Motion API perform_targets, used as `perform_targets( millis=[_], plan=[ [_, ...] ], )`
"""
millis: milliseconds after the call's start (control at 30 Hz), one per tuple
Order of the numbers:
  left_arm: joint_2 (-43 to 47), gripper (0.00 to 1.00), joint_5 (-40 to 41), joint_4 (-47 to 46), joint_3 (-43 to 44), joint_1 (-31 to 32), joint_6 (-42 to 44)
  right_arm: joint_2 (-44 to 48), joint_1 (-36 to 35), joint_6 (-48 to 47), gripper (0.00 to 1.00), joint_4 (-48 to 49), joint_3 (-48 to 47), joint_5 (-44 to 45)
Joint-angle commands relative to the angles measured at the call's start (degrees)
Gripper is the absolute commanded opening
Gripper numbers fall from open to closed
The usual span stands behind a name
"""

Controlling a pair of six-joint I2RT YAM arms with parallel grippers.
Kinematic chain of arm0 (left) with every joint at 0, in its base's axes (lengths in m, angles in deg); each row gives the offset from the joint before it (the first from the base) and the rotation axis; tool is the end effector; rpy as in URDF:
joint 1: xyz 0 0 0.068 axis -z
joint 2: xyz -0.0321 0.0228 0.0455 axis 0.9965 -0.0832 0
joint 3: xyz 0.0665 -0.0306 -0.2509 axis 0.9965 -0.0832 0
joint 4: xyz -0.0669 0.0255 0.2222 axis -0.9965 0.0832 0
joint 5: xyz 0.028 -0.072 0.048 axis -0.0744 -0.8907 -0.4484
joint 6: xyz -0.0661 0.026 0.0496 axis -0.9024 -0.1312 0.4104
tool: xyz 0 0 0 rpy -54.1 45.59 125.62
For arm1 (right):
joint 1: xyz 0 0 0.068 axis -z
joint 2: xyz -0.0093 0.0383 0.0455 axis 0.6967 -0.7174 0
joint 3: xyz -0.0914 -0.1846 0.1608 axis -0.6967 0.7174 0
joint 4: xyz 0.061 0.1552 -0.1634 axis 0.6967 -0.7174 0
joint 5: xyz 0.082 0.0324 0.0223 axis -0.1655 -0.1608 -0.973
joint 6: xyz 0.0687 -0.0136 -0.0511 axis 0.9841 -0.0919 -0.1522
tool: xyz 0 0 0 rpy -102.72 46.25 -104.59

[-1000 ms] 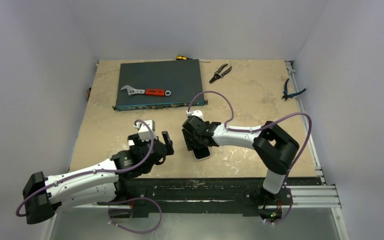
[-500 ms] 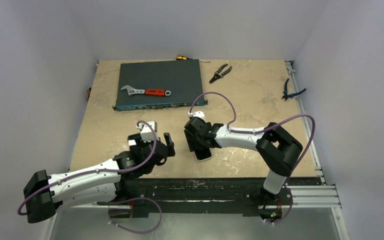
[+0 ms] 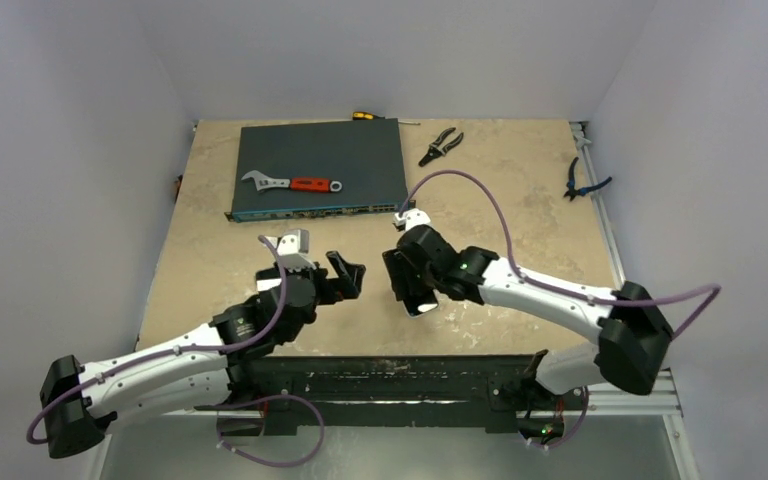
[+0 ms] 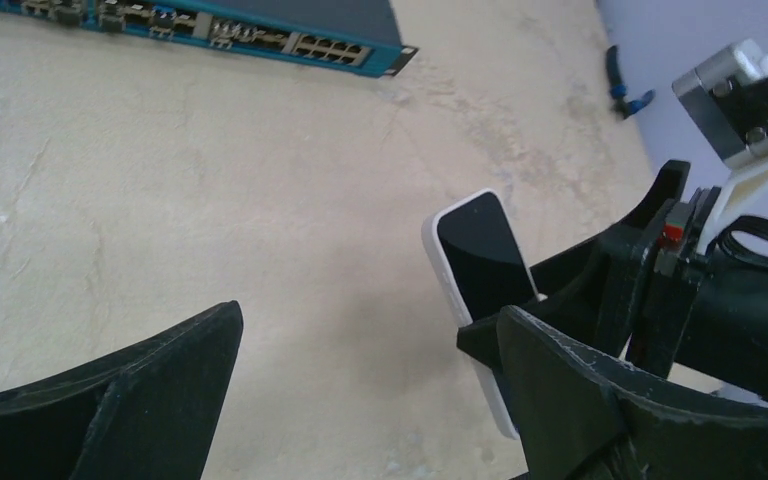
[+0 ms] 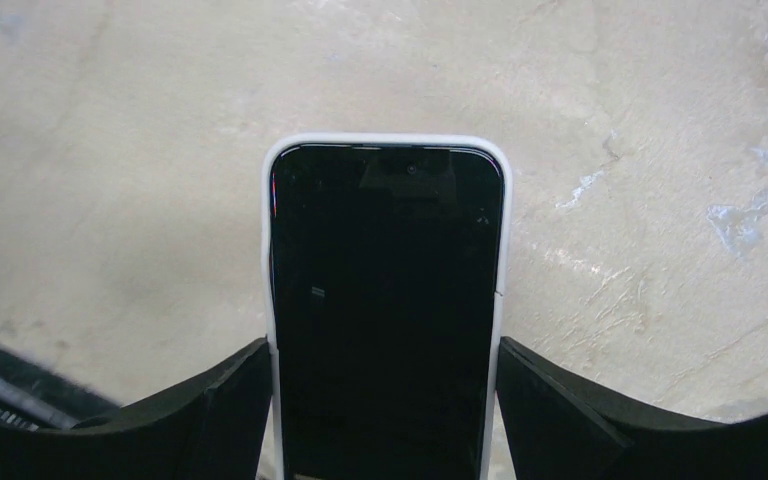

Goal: Take the phone out of the phone case
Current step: Pick up the phone at the center of the board.

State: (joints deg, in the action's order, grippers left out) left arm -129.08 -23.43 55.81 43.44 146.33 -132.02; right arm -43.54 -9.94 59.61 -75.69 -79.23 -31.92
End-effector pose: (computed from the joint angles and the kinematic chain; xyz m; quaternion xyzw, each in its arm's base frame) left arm 0.1319 -0.1387 0.2322 -0.1103 0.8065 -0.2629 0.5180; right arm 0.1918 0.2274 0.2014 -0.1780 0.9232 0.0960 0.3268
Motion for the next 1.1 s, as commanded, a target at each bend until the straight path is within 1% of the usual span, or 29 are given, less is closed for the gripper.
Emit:
perform_targets(
  millis=[0, 67, 167, 233, 300, 433, 500, 600, 767, 1067],
  plan=[
    [2.4, 1.0, -8.9, -10.6, 3.2, -3.5, 6.0, 10.3, -0.2, -4.9, 0.0, 2.8, 1.9, -3.9],
    [2.1, 1.0, -17.3, -14.6, 4.1, -7.3, 6.9, 14.5, -0.2, -6.8, 0.0, 3.8, 2.9, -5.5],
    [-0.4, 1.0, -30.8, -21.1, 4.7, -13.9, 4.4, 20.3, -0.2, -8.9, 0.0, 4.9, 3.8, -6.6],
    [-2.9, 1.0, -36.9, -25.4, 4.9, -16.4, 2.2, 23.0, -0.2, -9.8, 0.0, 5.4, 4.2, -7.0],
    [-5.8, 1.0, -42.2, -30.4, 4.9, -17.6, 0.4, 25.2, -0.2, -10.2, 0.0, 6.3, 4.8, -7.5],
    [-10.8, 0.97, -49.8, -39.5, 4.5, -17.8, -2.6, 27.4, -0.2, -10.2, 0.0, 7.5, 5.2, -7.5],
    [-12.4, 0.96, -51.3, -42.5, 4.1, -17.7, -3.8, 27.5, -0.2, -10.1, 0.0, 7.3, 5.1, -7.2],
    [-13.7, 0.95, -51.9, -43.7, 4.0, -17.8, -4.5, 27.8, -0.2, -9.6, 0.0, 8.9, 5.7, -7.2],
    [-17.5, 0.9, -54.0, -45.1, 4.3, -17.7, -5.9, 27.5, -0.2, -8.8, 0.0, 11.8, 6.0, -8.4],
    [-19.6, 0.79, -52.6, -39.4, 5.6, -17.7, -4.2, 26.7, -0.2, -8.8, 0.0, 12.6, 4.3, -9.0]
  ],
)
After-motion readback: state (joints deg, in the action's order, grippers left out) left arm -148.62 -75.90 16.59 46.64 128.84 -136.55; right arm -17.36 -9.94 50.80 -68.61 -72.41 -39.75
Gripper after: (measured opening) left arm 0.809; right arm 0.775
